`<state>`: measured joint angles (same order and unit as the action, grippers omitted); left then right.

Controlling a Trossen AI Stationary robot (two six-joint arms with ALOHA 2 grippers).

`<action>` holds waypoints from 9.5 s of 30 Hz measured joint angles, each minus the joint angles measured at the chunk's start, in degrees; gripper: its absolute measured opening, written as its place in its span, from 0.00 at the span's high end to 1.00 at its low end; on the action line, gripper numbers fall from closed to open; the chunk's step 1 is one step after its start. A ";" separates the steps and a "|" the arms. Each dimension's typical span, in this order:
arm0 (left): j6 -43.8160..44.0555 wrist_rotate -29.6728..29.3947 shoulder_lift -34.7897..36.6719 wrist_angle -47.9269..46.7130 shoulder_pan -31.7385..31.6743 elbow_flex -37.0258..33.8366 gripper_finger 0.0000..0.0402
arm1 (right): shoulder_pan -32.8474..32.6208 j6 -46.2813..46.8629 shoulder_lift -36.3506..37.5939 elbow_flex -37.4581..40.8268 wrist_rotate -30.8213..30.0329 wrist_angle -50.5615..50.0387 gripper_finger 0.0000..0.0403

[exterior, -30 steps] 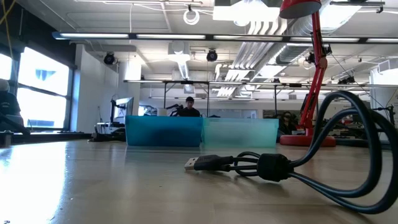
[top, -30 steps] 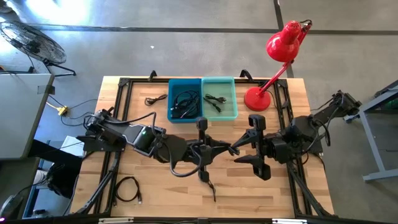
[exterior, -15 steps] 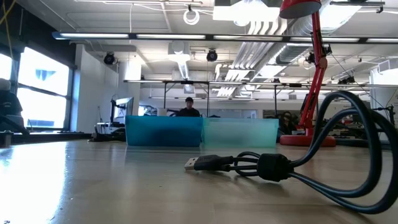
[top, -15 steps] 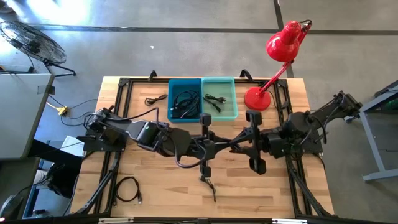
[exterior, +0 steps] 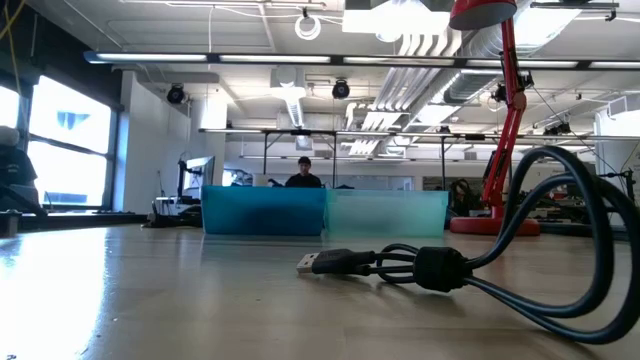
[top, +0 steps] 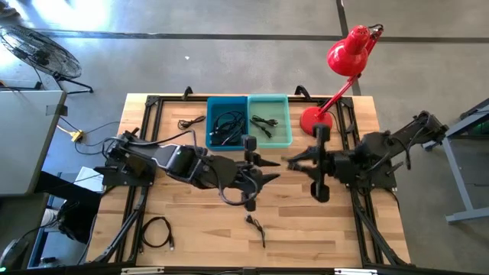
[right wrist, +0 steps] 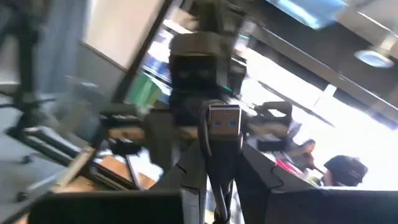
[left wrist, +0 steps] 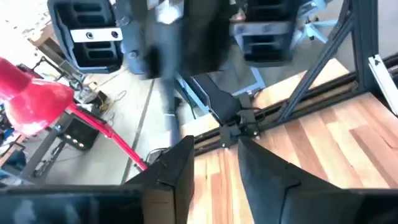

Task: Pick & Place USB Port
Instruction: Put the black USB cable into the green bin

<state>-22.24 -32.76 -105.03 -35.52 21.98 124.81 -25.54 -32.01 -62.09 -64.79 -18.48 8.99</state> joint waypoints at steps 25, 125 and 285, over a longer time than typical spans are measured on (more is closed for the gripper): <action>21.01 -5.23 2.73 -40.91 3.91 0.00 0.68 | 34.96 34.81 -12.27 0.03 9.77 -32.58 0.89; 7.52 42.95 -33.79 -18.03 -2.50 0.00 0.68 | -2.36 39.47 11.42 0.00 27.85 -41.15 0.55; 1.76 32.43 -0.57 10.90 -11.92 -0.05 1.00 | -0.31 -6.60 -0.65 -0.02 1.35 4.80 0.55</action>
<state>-20.48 -0.34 -105.61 -24.62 10.07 124.76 -25.85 -38.61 -62.74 -64.82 -17.13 13.79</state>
